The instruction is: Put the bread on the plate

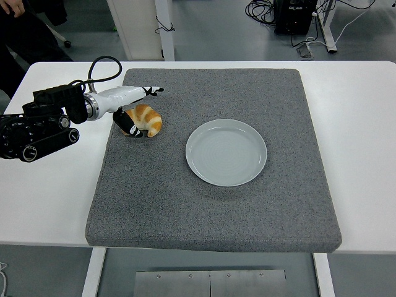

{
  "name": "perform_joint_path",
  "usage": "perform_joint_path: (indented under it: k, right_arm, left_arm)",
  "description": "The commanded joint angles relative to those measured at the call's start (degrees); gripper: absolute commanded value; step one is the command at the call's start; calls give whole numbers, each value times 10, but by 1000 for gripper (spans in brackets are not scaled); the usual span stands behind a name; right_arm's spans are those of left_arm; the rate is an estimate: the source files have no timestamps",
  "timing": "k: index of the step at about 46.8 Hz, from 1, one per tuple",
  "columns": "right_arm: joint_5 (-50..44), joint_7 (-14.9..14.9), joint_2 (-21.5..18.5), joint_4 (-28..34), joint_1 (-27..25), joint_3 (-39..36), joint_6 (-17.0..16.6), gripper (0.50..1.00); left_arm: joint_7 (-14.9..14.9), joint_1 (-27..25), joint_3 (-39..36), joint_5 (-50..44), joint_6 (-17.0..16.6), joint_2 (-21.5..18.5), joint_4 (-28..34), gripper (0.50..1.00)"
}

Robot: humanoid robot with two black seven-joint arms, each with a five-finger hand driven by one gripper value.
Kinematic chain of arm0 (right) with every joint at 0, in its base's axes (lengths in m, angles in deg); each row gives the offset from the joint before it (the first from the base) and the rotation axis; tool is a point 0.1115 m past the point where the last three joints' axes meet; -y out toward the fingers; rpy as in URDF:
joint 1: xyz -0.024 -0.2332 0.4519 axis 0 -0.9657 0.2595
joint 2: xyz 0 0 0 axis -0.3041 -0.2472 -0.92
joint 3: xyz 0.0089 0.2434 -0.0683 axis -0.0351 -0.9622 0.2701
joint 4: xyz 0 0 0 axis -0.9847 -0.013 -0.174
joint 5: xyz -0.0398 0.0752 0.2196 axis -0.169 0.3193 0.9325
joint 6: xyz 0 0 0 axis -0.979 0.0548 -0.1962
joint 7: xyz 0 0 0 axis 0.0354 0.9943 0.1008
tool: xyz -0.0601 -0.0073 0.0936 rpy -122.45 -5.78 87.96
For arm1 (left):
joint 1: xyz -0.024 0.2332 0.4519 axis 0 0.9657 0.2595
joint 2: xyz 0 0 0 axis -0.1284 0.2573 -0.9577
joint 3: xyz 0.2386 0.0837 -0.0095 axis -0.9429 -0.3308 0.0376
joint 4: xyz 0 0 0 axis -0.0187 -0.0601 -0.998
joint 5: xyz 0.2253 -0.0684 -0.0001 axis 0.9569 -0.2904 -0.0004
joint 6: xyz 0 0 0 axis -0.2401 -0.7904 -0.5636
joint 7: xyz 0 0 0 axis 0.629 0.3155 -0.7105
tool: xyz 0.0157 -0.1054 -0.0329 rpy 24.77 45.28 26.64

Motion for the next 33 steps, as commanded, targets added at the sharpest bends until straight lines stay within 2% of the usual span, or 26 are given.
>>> perform_joint_path:
  k: [1, 7, 14, 21, 27, 33]
  right_arm:
    - [0, 0, 0, 0, -1, 0, 0, 1000]
    - [0, 0, 0, 0, 0, 0, 0, 1000]
    - [0, 0, 0, 0, -1, 0, 0, 1000]
    - [0, 0, 0, 0, -1, 0, 0, 1000]
    - [0, 0, 0, 0, 0, 0, 0, 1000]
    - [0, 0, 0, 0, 0, 0, 0, 1000]
  left_arm:
    - [0, 5, 0, 6, -8, 4, -8, 949]
    - [0, 9, 0, 10, -17, 8, -11, 934]
    - [-2, 16, 0, 14, -25, 16, -17, 883]
    - [-2, 24, 0, 15, -26, 24, -28, 869]
    - [-7, 27, 0, 23, -26, 23, -31, 809]
    - [-19, 28, 0, 24, -26, 23, -41, 784]
